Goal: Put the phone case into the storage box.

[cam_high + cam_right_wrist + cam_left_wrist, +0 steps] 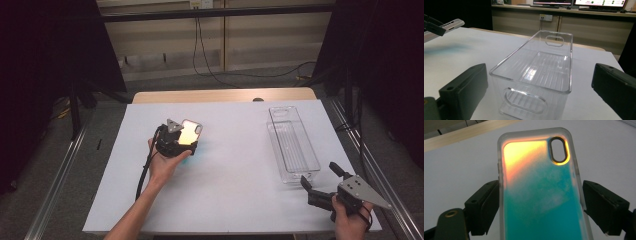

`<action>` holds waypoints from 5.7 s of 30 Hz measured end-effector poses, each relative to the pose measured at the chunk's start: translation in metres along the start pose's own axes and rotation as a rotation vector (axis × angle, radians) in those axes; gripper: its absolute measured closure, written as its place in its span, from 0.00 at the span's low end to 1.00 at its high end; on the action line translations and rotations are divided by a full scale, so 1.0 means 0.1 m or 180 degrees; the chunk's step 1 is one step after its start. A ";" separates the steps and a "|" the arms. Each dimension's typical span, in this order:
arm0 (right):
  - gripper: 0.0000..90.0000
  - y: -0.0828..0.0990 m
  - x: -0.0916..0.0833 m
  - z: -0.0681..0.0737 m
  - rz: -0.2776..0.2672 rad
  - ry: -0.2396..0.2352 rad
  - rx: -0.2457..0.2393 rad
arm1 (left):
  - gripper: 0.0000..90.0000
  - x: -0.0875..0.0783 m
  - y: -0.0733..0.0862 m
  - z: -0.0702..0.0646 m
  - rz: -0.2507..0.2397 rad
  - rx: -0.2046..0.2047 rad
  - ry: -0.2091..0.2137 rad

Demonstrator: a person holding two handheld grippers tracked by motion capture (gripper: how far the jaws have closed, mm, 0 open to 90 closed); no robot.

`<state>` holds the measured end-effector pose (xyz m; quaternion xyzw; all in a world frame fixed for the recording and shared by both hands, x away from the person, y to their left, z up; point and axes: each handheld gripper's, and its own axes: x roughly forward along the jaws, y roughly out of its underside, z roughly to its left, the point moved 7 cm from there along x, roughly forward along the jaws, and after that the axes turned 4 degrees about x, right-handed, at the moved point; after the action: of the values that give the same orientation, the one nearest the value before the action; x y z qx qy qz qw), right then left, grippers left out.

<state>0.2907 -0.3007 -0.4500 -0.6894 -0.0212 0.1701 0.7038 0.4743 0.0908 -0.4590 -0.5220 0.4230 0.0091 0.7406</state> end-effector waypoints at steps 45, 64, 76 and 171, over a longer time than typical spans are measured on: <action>0.00 -0.20 0.27 0.52 0.0199 -0.0402 -0.0188 | 0.19 -0.44 0.15 -0.53 -0.0394 0.0211 0.0137; 0.04 -0.30 0.62 1.01 0.0448 -0.0771 -0.0266 | 0.19 -0.34 0.10 -0.87 -0.0374 0.0380 0.0230; 0.08 -0.32 0.93 1.15 0.0680 -0.0867 -0.0213 | 0.19 -0.33 0.08 -1.01 -0.0415 0.0568 0.0223; 0.82 -0.56 1.50 1.37 0.1767 -0.1042 0.0901 | 0.19 -0.08 -0.21 -1.30 -0.0909 0.1157 -0.0356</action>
<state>0.4078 -0.1282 -0.4196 -0.5281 0.0783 0.4646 0.7065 0.3987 -0.0169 -0.4502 -0.4333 0.2979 -0.1431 0.8385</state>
